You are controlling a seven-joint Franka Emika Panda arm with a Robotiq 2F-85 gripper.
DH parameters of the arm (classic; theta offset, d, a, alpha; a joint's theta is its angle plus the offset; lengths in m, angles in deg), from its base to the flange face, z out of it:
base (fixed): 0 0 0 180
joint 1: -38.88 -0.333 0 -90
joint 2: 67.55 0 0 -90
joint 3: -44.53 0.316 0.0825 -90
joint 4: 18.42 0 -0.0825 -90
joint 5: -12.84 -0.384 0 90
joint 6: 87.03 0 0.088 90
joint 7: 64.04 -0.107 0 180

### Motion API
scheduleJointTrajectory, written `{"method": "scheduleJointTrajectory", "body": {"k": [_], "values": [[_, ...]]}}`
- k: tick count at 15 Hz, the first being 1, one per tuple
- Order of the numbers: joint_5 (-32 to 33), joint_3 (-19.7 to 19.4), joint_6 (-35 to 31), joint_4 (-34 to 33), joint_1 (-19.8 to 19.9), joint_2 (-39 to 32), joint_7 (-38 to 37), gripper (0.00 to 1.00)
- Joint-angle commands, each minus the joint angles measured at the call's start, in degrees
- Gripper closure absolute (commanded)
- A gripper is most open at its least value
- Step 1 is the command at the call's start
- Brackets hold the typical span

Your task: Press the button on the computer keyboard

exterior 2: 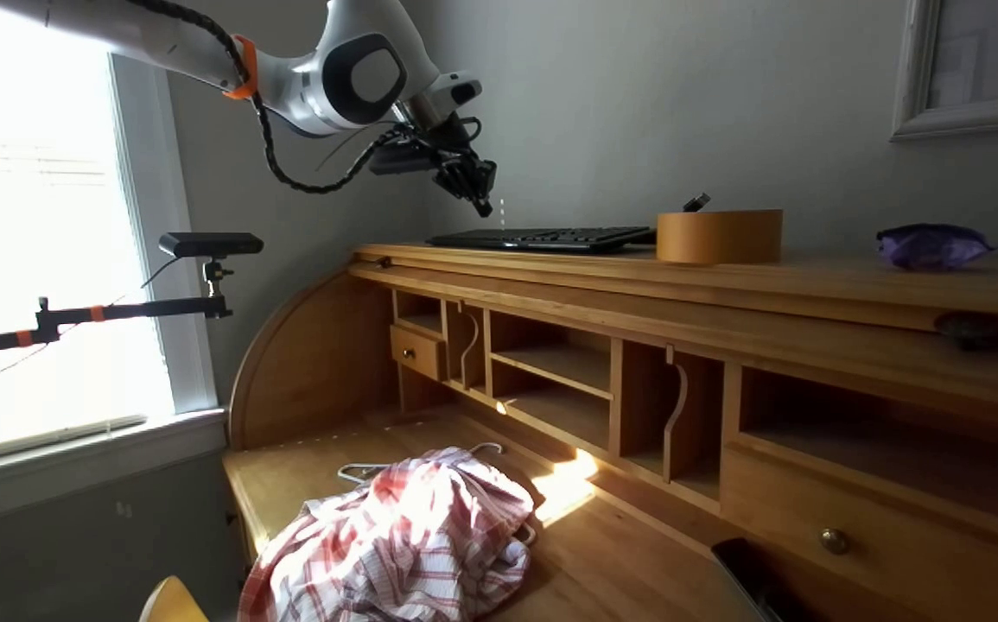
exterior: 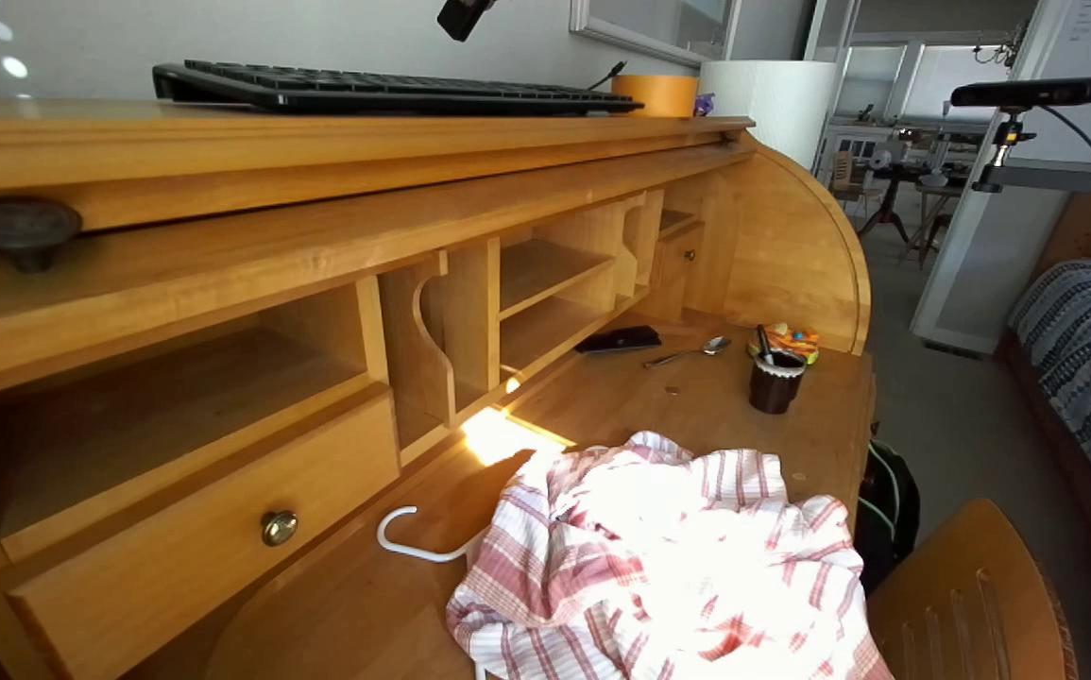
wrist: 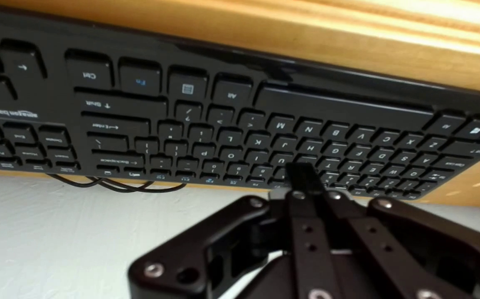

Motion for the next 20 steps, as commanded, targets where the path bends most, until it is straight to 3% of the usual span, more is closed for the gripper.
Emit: {"method": "scheduleJointTrajectory", "body": {"k": [1,20], "values": [[1.12,0.15,-1.11,-0.76,-0.07,-1.46,-0.15,1.00],[3.56,-0.32,-3.82,0.14,-0.35,-3.05,-0.44,1.00]]}}
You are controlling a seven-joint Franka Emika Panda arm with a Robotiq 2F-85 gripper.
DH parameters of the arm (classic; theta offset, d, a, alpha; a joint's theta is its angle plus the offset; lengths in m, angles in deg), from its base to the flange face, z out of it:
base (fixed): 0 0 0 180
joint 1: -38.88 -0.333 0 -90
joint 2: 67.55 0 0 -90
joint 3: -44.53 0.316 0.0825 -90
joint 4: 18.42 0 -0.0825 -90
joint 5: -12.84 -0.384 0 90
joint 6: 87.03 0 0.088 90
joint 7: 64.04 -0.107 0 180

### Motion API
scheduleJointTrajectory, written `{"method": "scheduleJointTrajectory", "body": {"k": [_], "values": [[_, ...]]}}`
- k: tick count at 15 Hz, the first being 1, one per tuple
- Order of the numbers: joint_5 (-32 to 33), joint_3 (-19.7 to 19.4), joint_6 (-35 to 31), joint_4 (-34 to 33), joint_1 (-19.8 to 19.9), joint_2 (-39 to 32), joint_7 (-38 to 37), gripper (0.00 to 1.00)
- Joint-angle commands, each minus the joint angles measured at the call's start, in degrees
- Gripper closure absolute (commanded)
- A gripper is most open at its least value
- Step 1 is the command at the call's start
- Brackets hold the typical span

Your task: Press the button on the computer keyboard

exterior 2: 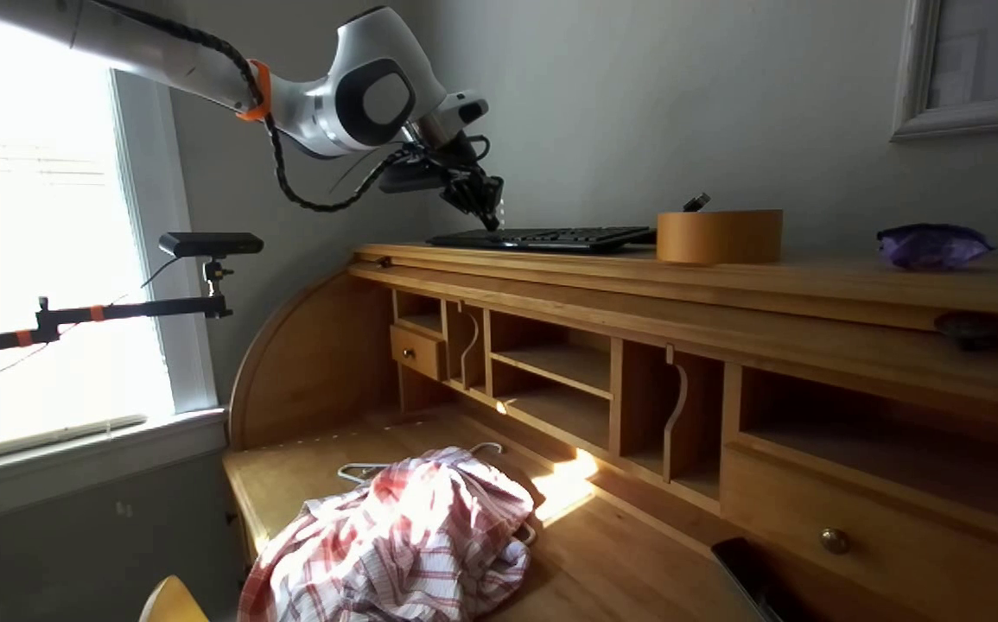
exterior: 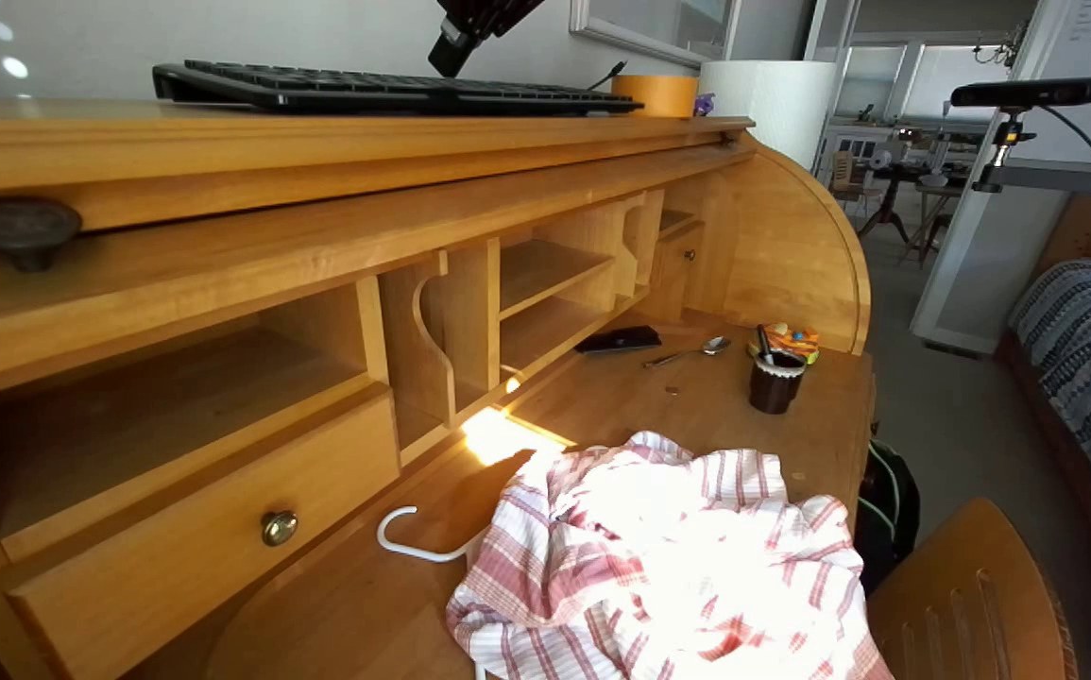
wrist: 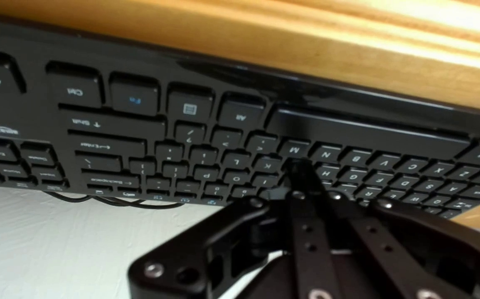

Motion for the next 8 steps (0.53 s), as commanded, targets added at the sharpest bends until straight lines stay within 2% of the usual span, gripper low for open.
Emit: {"method": "scheduleJointTrajectory", "body": {"k": [1,8], "values": [[1.71,-0.32,-1.20,0.28,-0.32,-0.49,-0.56,1.00],[2.08,-0.16,-2.06,2.22,-0.38,-0.30,0.01,1.00]]}}
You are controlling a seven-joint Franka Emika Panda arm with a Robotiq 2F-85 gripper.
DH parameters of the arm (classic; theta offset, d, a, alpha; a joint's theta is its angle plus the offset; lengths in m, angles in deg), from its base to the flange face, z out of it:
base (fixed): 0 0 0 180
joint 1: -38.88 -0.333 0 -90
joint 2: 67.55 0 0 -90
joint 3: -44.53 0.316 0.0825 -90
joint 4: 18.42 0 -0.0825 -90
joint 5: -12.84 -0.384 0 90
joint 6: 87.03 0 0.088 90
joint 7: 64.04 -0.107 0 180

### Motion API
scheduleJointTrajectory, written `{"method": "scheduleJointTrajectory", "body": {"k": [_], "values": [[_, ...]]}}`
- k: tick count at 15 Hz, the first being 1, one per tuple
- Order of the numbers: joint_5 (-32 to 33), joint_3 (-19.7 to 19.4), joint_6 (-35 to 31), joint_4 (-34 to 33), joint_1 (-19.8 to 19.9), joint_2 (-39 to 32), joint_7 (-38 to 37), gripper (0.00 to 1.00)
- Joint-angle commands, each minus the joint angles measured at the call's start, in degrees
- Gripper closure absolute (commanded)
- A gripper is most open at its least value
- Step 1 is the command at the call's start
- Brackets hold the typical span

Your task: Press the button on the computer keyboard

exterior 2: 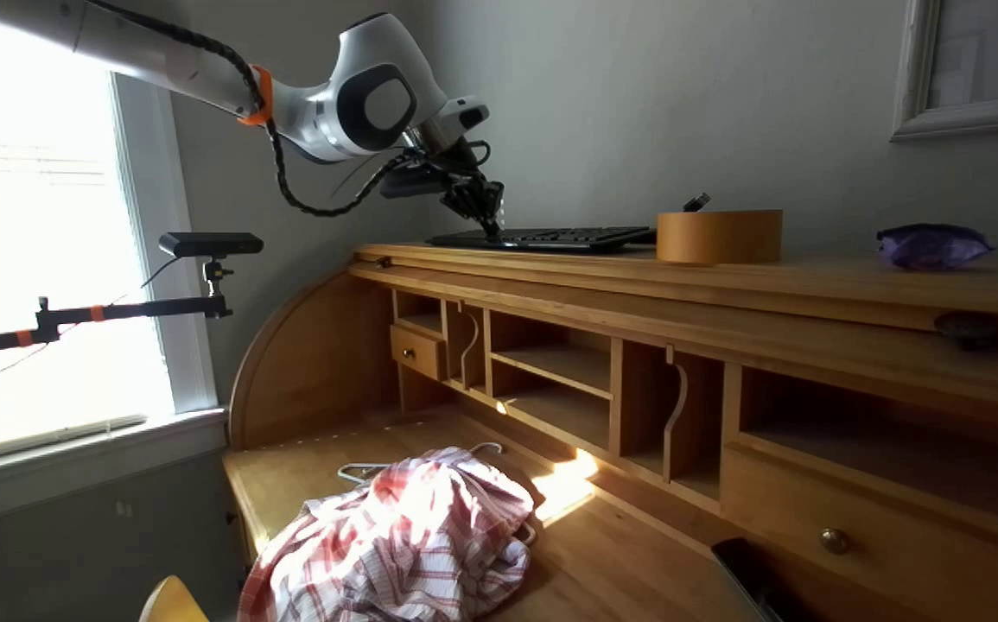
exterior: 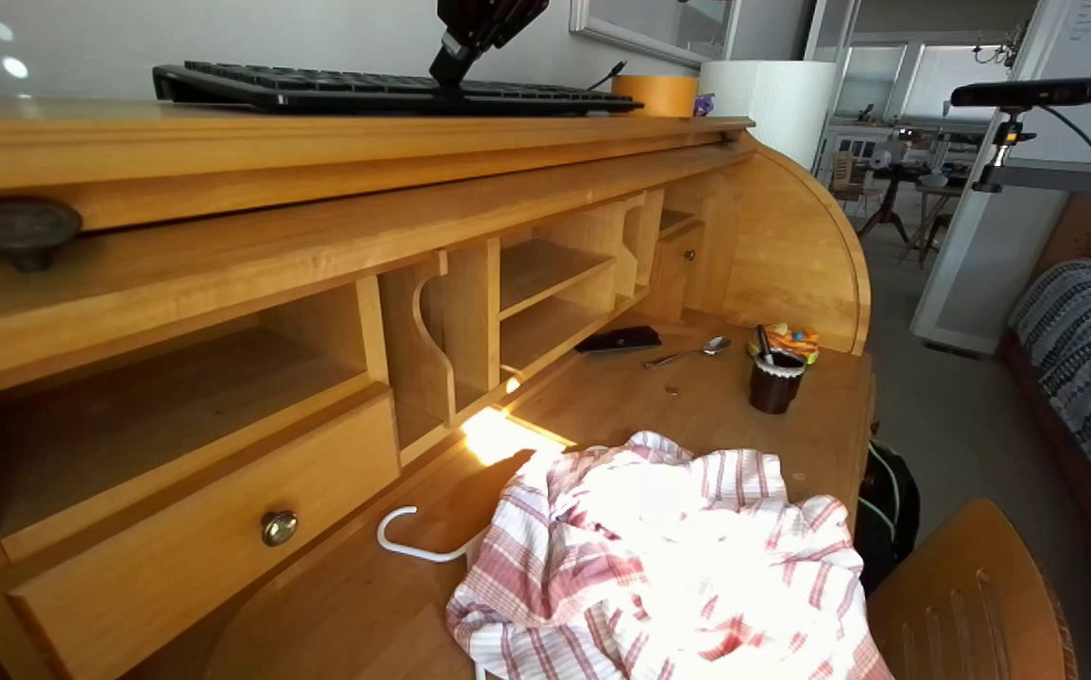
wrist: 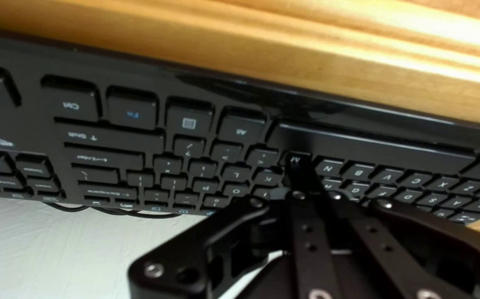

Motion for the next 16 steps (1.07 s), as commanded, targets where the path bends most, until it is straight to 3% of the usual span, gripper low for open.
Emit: {"method": "scheduleJointTrajectory", "body": {"k": [1,5,10,11,12,16], "values": [[1.71,-0.16,-1.94,1.89,-0.36,0.05,0.00,1.00],[2.33,-0.50,-4.90,0.48,-0.56,-0.29,-1.33,1.00],[1.07,0.09,-4.02,-0.21,-0.04,1.00,-0.31,1.00],[-1.60,1.35,1.26,-1.41,0.91,2.41,1.59,0.74],[-1.88,1.28,8.03,-2.69,1.25,4.08,2.55,0.73],[-9.15,2.00,24.47,-3.71,3.72,9.68,10.05,0.45]]}}
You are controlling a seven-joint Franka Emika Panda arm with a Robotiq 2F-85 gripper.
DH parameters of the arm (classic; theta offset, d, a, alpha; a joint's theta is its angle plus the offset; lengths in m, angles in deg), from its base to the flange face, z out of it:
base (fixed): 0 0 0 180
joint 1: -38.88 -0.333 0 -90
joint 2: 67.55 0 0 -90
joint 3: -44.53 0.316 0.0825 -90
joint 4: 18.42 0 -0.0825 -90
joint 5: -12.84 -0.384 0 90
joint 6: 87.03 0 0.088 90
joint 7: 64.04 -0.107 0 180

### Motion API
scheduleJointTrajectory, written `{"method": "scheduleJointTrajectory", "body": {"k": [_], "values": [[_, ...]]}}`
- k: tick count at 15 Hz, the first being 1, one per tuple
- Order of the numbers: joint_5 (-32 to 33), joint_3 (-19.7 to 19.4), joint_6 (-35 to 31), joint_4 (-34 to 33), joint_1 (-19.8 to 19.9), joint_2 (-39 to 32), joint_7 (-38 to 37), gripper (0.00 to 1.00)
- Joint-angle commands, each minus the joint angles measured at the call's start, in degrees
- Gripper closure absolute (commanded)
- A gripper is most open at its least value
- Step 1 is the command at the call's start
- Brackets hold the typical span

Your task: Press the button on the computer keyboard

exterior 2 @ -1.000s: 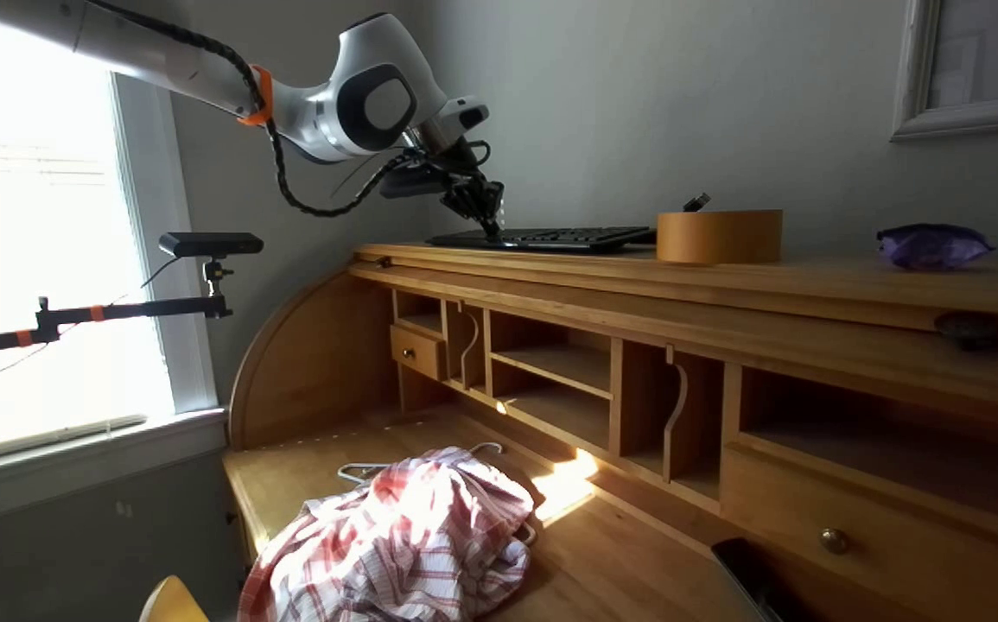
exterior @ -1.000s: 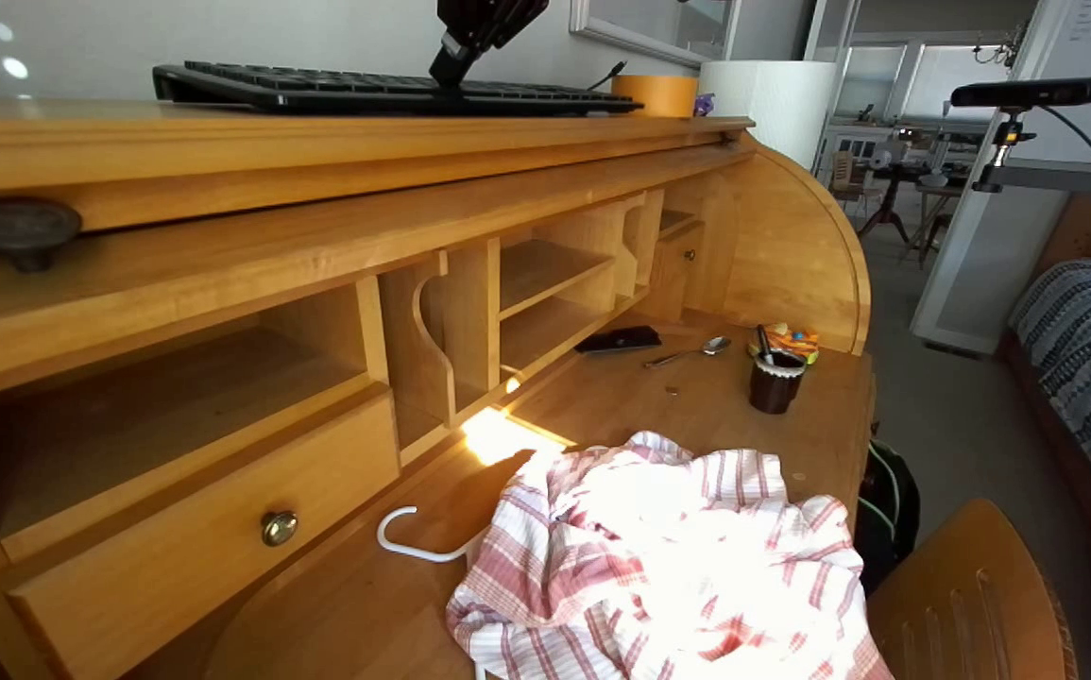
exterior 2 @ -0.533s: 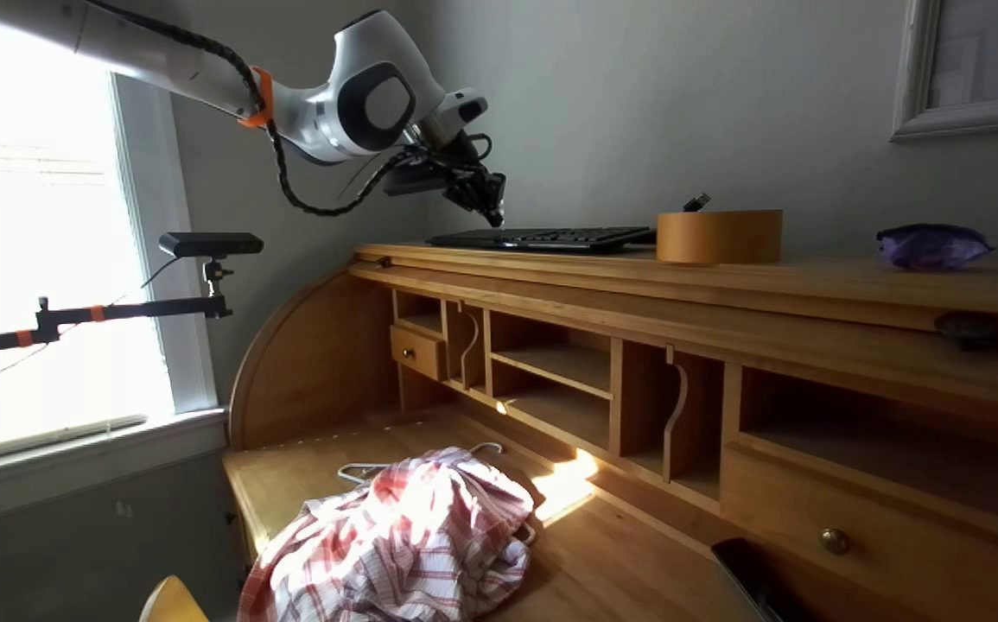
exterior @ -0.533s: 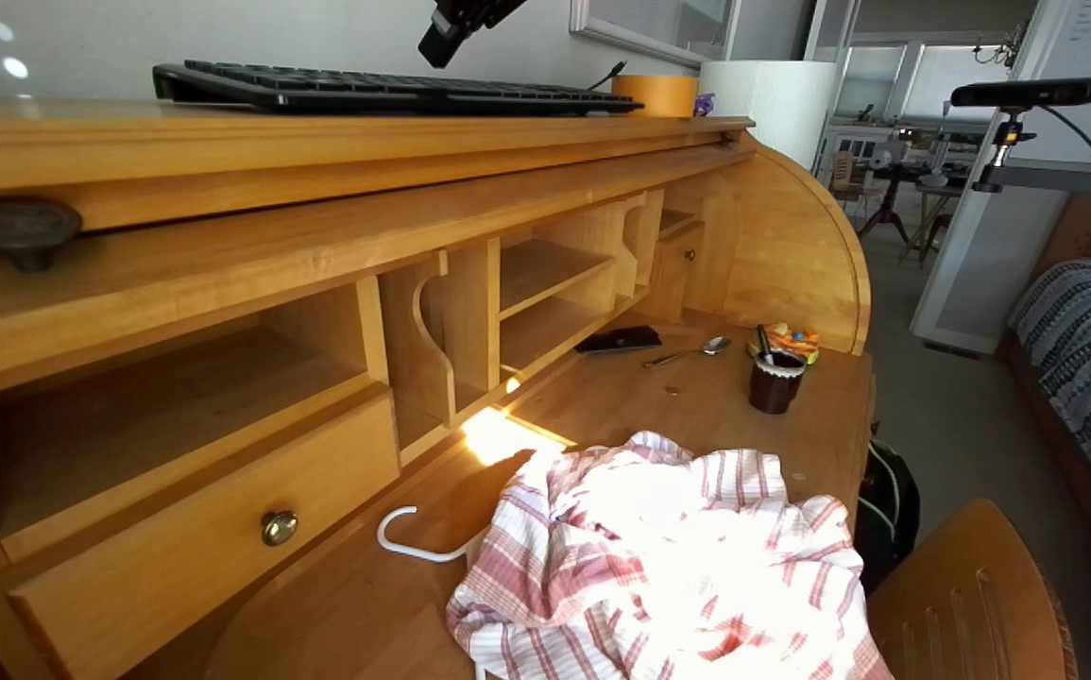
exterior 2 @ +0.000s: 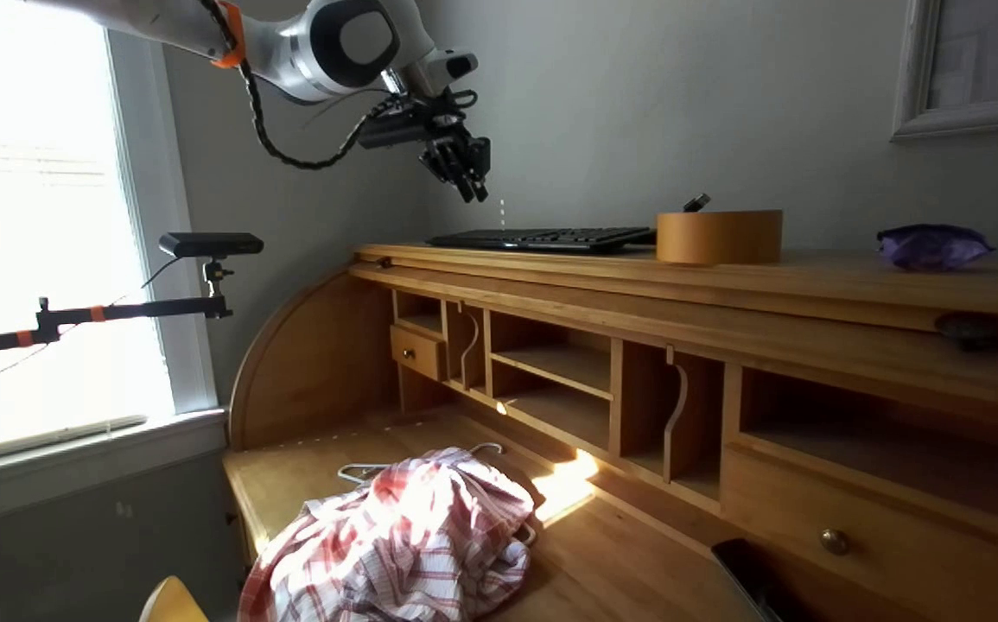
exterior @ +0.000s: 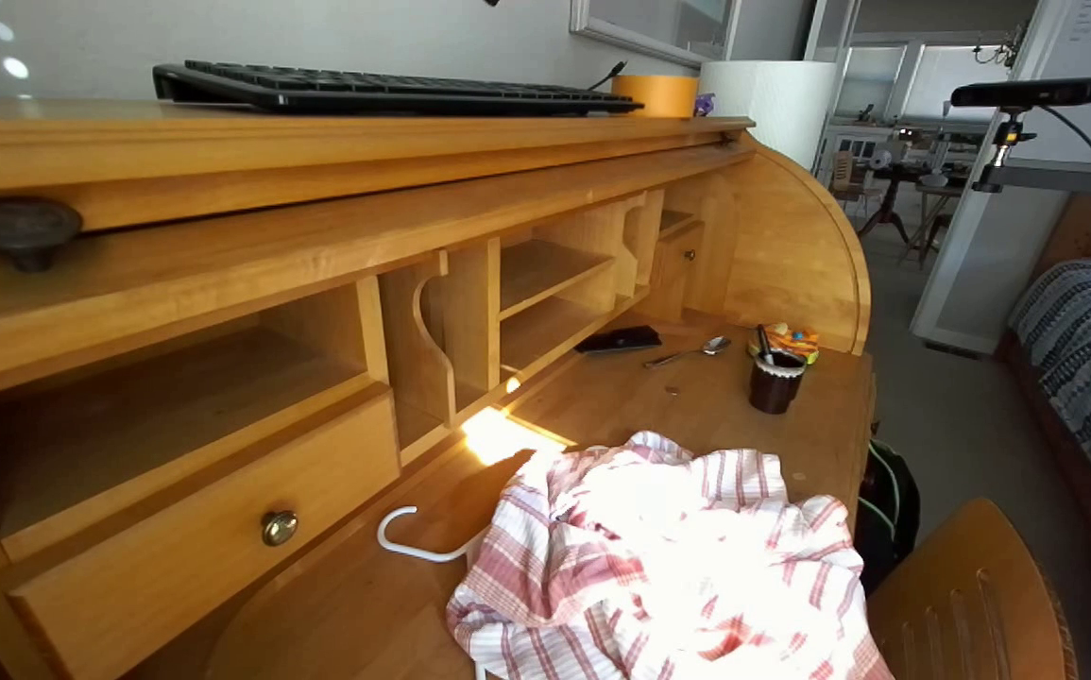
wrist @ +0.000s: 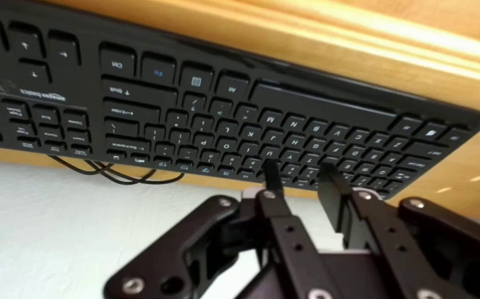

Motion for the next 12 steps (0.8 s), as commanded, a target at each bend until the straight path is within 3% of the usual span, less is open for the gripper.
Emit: {"method": "scheduleJointTrajectory", "body": {"k": [1,6,10,12], "values": [[-5.03,0.52,15.87,-0.47,2.53,5.61,6.59,0.38],[0.70,-1.23,39.50,-6.78,2.52,8.42,5.40,0.02],[6.07,-0.94,56.95,-14.53,1.99,9.08,0.10,0.00],[8.84,-0.52,62.23,-15.49,1.41,10.98,-2.18,0.00]]}}
